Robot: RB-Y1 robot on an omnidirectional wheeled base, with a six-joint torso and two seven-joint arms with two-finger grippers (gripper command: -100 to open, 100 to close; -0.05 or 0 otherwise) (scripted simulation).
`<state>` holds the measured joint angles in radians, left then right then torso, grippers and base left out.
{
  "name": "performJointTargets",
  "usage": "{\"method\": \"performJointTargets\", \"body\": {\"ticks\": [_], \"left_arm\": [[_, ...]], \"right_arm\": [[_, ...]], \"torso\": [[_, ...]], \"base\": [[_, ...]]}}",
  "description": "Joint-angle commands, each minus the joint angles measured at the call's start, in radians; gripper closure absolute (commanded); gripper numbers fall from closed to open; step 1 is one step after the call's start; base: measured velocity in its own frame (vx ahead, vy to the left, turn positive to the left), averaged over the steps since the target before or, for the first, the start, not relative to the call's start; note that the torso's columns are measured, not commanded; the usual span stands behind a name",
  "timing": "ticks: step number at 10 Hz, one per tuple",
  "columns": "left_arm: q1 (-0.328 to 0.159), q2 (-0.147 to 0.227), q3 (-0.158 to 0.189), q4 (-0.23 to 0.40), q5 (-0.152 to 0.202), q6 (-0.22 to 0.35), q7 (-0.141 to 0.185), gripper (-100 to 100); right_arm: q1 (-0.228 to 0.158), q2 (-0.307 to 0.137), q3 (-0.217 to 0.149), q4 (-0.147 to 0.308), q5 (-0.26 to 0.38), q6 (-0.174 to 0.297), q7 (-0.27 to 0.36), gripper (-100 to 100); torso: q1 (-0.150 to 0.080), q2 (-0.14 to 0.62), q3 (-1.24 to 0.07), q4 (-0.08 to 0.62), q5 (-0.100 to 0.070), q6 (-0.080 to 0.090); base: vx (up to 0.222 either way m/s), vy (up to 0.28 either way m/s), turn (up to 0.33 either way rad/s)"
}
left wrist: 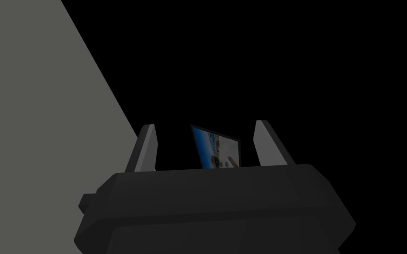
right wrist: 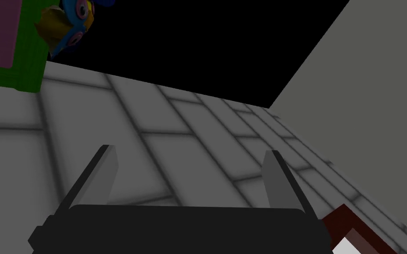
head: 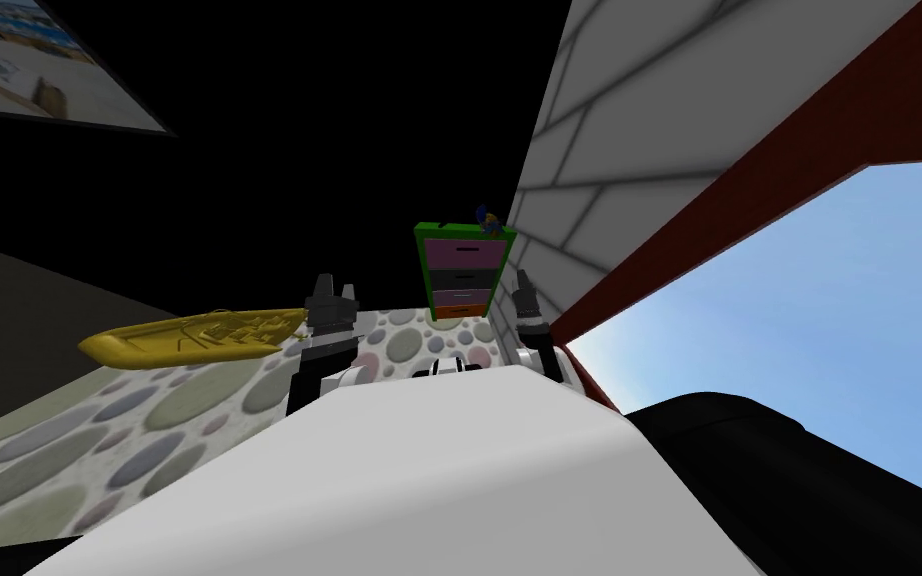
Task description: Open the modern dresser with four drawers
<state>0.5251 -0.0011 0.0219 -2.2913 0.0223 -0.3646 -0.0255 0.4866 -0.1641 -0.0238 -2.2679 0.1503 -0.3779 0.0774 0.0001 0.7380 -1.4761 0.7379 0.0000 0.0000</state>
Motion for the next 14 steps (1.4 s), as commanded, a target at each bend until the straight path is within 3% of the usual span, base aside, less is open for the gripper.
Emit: {"method": "performJointTargets", "body": {"ticks": [1,5,9,10,14], "left_arm": [[0.0,0.0,0.0,0.0,0.0,0.0,0.0,0],[0.0,0.0,0.0,0.0,0.0,0.0,0.0,0],[0.0,0.0,0.0,0.0,0.0,0.0,0.0,0],[0.0,0.0,0.0,0.0,0.0,0.0,0.0,0],[0.0,0.0,0.0,0.0,0.0,0.0,0.0,0]], "right_arm": [[0.001,-0.043,-0.014,0.005,0.081,0.023,0.079,-100],[0.001,-0.074,-0.028,0.01,0.169,0.042,0.152,-100],[-0.001,-0.12,-0.05,0.018,0.29,0.073,0.265,-100],[-0.001,-0.12,-0.05,0.018,0.297,0.073,0.266,-100],[-0.005,-0.167,-0.071,0.028,0.422,0.106,0.384,-100]], "torso": [[0.001,0.0,0.0,0.0,0.0,0.0],[0.0,0.0,0.0,0.0,0.0,0.0],[0.0,0.0,0.0,0.0,0.0,0.0],[0.001,0.0,0.0,0.0,0.0,0.0],[0.0,0.0,0.0,0.0,0.0,0.0]], "base": [[0.107,0.085,-0.074],[0.075,0.055,-0.043],[0.078,0.065,-0.05],[0.06,0.058,-0.033],[0.086,0.067,-0.051]]}}
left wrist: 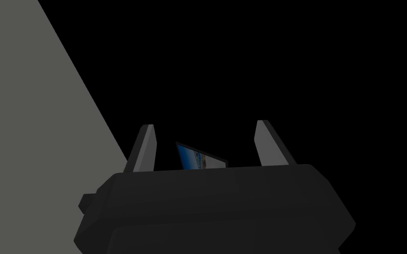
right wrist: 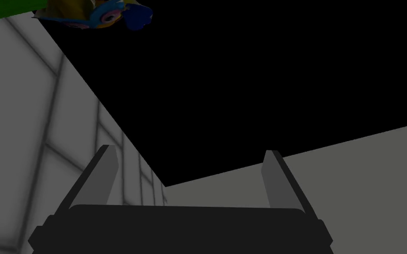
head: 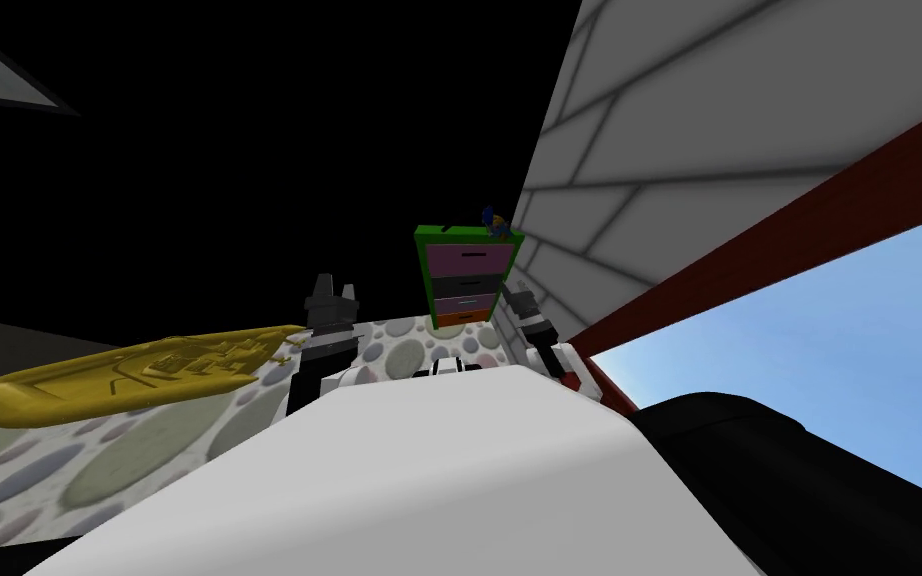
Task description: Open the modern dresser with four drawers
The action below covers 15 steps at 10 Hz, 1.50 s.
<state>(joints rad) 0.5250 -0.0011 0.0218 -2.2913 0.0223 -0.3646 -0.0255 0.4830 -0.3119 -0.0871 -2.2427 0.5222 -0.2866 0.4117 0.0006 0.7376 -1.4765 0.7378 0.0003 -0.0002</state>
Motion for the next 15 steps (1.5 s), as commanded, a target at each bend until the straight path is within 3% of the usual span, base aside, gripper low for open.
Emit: {"method": "performJointTargets", "body": {"ticks": [1,7,10,14,15], "left_arm": [[0.0,0.0,0.0,0.0,0.0,0.0,0.0,0],[0.0,0.0,0.0,0.0,0.0,0.0,0.0,0],[0.0,0.0,0.0,0.0,0.0,0.0,0.0,0],[0.0,0.0,0.0,0.0,0.0,0.0,0.0,0],[0.0,0.0,0.0,0.0,0.0,0.0,0.0,0]], "right_arm": [[-0.002,-0.019,-0.008,0.003,0.06,0.015,0.055,-100],[-0.014,-0.076,-0.028,0.029,0.227,0.062,0.218,-100],[-0.018,-0.09,-0.031,0.038,0.272,0.074,0.27,-100],[-0.035,-0.129,-0.036,0.07,0.382,0.109,0.387,-100],[-0.035,-0.129,-0.036,0.07,0.382,0.109,0.397,-100]], "torso": [[-0.001,0.001,0.001,0.0,0.0,0.0],[0.0,0.0,0.0,0.0,0.0,0.0],[-0.001,0.001,0.001,0.001,-0.001,0.0],[0.0,0.0,0.0,0.0,0.0,0.0],[-0.002,0.001,0.001,0.0,-0.001,0.0]], "base": [[0.064,0.055,-0.02],[0.089,0.071,-0.03],[0.074,0.049,-0.011],[0.098,0.077,-0.002],[0.074,0.049,0.003]]}}
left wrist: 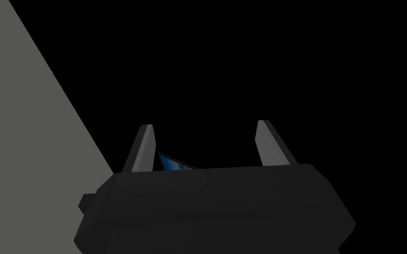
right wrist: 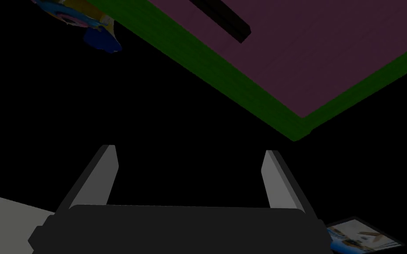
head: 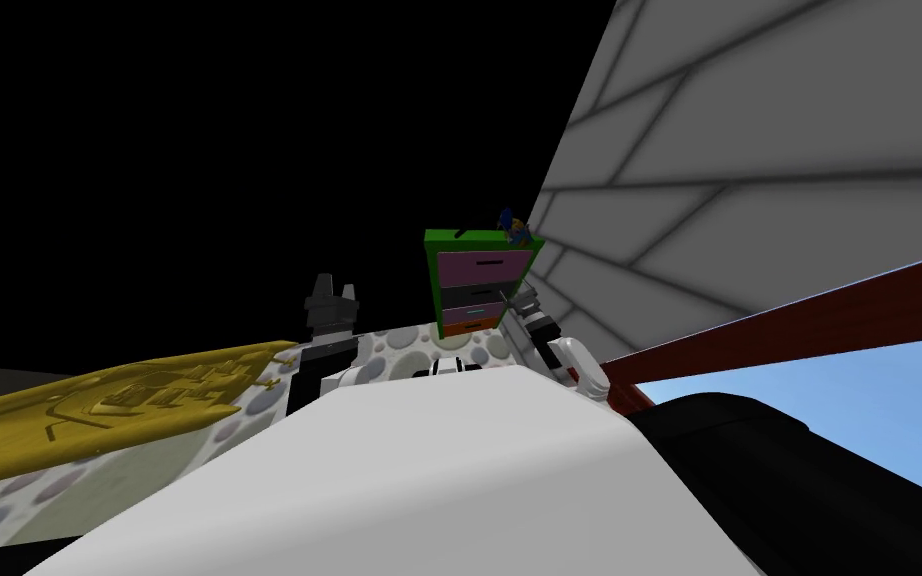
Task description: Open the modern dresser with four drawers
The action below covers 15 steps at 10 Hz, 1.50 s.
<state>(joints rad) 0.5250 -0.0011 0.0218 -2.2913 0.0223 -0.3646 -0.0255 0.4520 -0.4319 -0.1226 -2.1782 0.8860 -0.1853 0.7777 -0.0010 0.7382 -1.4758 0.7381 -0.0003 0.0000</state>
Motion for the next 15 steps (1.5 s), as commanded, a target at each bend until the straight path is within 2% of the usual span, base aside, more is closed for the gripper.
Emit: {"method": "performJointTargets", "body": {"ticks": [1,2,3,5,6,9,10,15], "left_arm": [[0.0,0.0,0.0,0.0,0.0,0.0,0.0,0],[0.0,0.0,0.0,0.0,0.0,0.0,0.0,0],[0.0,0.0,0.0,0.0,0.0,0.0,0.0,0],[0.0,0.0,0.0,0.0,0.0,0.0,0.0,0],[0.0,0.0,0.0,0.0,0.0,0.0,0.0,0],[0.0,0.0,0.0,0.0,0.0,0.0,0.0,0],[0.0,0.0,0.0,0.0,0.0,0.0,0.0,0],[0.0,0.0,0.0,0.0,0.0,0.0,0.0,0]], "right_arm": [[-0.01,-0.02,-0.001,0.018,0.051,0.018,0.071,-100],[-0.017,-0.032,-0.001,0.031,0.083,0.029,0.097,-100],[-0.017,-0.032,-0.001,0.031,0.083,0.029,0.111,-100],[-0.03,-0.053,0.001,0.056,0.14,0.05,0.173,-100],[-0.03,-0.053,0.001,0.056,0.14,0.05,0.187,-100],[-0.049,-0.08,0.005,0.091,0.217,0.079,0.281,-100],[-0.049,-0.08,0.005,0.091,0.217,0.079,0.29,-100],[-0.074,-0.118,0.009,0.135,0.317,0.116,0.425,-100]], "torso": [[-0.001,0.001,0.001,0.0,0.0,0.0],[0.001,0.001,0.001,0.0,0.0,0.0],[0.003,-0.002,-0.001,0.0,0.001,0.0],[0.0,0.0,0.0,0.0,0.0,0.0],[0.001,-0.002,-0.001,0.0,0.0,0.0],[0.002,0.0,0.0,0.0,0.0,0.0],[0.002,-0.002,-0.001,-0.001,0.001,0.0],[0.0,-0.001,-0.001,0.0,0.0,0.0]], "base": [[0.071,0.064,0.01],[0.112,0.094,0.02],[0.092,0.067,0.007],[0.11,0.064,0.026],[0.095,0.048,0.008],[0.102,0.062,0.028],[0.09,0.062,0.013],[0.095,0.061,0.02]]}}
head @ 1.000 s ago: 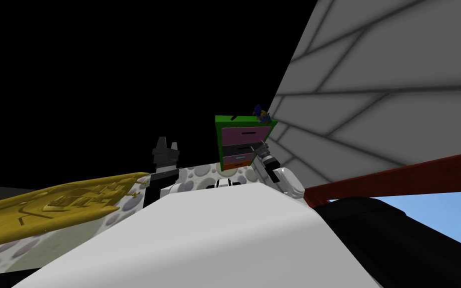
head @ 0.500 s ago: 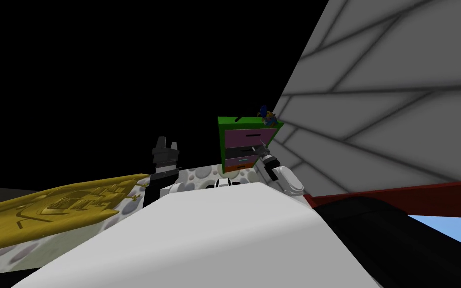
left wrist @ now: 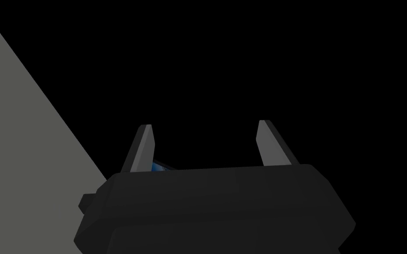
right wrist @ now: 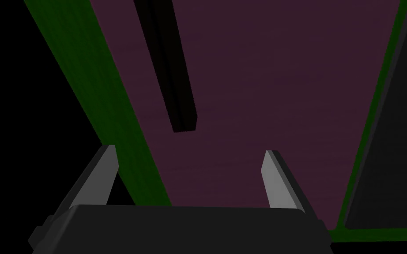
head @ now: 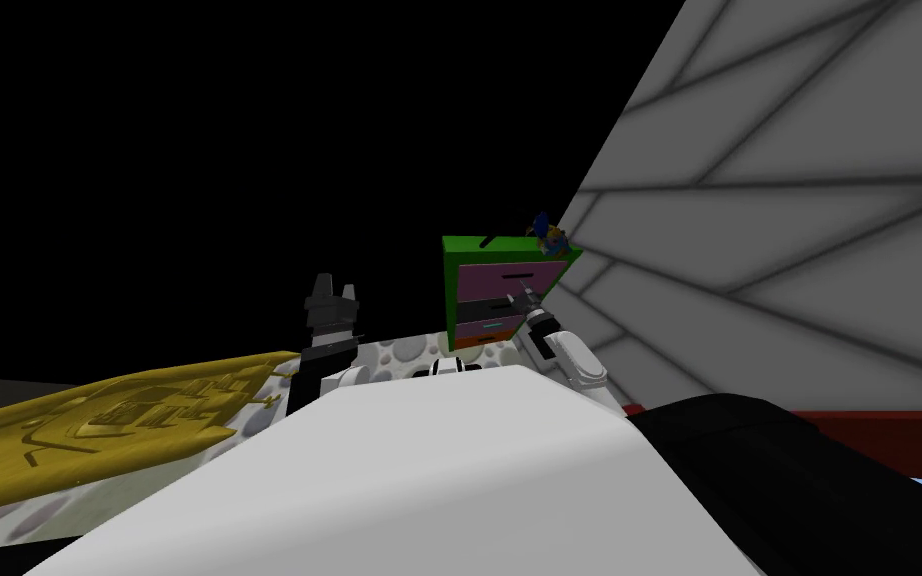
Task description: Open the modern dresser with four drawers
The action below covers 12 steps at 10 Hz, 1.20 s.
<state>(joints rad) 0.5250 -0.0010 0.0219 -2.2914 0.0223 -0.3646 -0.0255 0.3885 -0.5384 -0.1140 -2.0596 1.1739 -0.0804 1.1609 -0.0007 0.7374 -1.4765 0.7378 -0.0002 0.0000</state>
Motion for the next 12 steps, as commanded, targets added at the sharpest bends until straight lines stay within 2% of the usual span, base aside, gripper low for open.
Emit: {"method": "performJointTargets", "body": {"ticks": [1,4,5,6,7,8,10,12], "left_arm": [[0.0,0.0,0.0,0.0,0.0,0.0,0.0,0],[0.0,0.0,0.0,0.0,0.0,0.0,0.0,0],[0.0,0.0,0.0,0.0,0.0,0.0,0.0,0],[0.0,0.0,0.0,0.0,0.0,0.0,0.0,0],[0.0,0.0,0.0,0.0,0.0,0.0,0.0,0],[0.0,0.0,0.0,0.0,0.0,0.0,0.0,0],[0.0,0.0,0.0,0.0,0.0,0.0,0.0,0],[-0.001,0.0,0.0,0.0,0.0,0.0,0.0,0]], "right_arm": [[-0.014,-0.017,0.001,0.023,0.045,0.017,0.062,-100],[-0.023,-0.033,0.0,0.037,0.088,0.032,0.115,-100],[-0.022,-0.034,0.002,0.034,0.079,0.032,0.102,-100],[-0.018,-0.066,-0.016,0.032,0.065,0.029,0.087,-100],[-0.017,-0.062,-0.003,0.029,0.07,0.039,0.093,-100],[-0.022,-0.035,0.002,0.034,0.08,0.033,0.105,100],[-0.011,-0.058,-0.008,0.018,0.07,0.029,0.092,100],[-0.001,-0.07,-0.011,0.008,0.064,0.022,0.085,100]], "torso": [[0.001,0.001,0.001,0.0,0.0,0.0],[0.001,0.0,0.0,0.0,0.0,0.0],[0.0,0.001,0.001,0.0,0.0,0.0],[-0.001,0.003,0.002,0.001,0.0,0.0],[0.001,0.0,0.0,0.0,0.0,0.0],[0.001,0.001,0.001,0.0,0.0,0.0],[-0.002,0.0,0.001,-0.002,-0.002,-0.001],[0.001,0.004,0.003,0.001,0.0,0.0]], "base": [[0.082,0.052,0.012],[0.084,0.045,0.005],[0.03,0.013,0.001],[0.088,0.044,-0.019],[0.055,0.027,-0.008],[-0.038,-0.03,0.021],[-0.064,-0.007,-0.043],[-0.176,-0.01,-0.067]]}}
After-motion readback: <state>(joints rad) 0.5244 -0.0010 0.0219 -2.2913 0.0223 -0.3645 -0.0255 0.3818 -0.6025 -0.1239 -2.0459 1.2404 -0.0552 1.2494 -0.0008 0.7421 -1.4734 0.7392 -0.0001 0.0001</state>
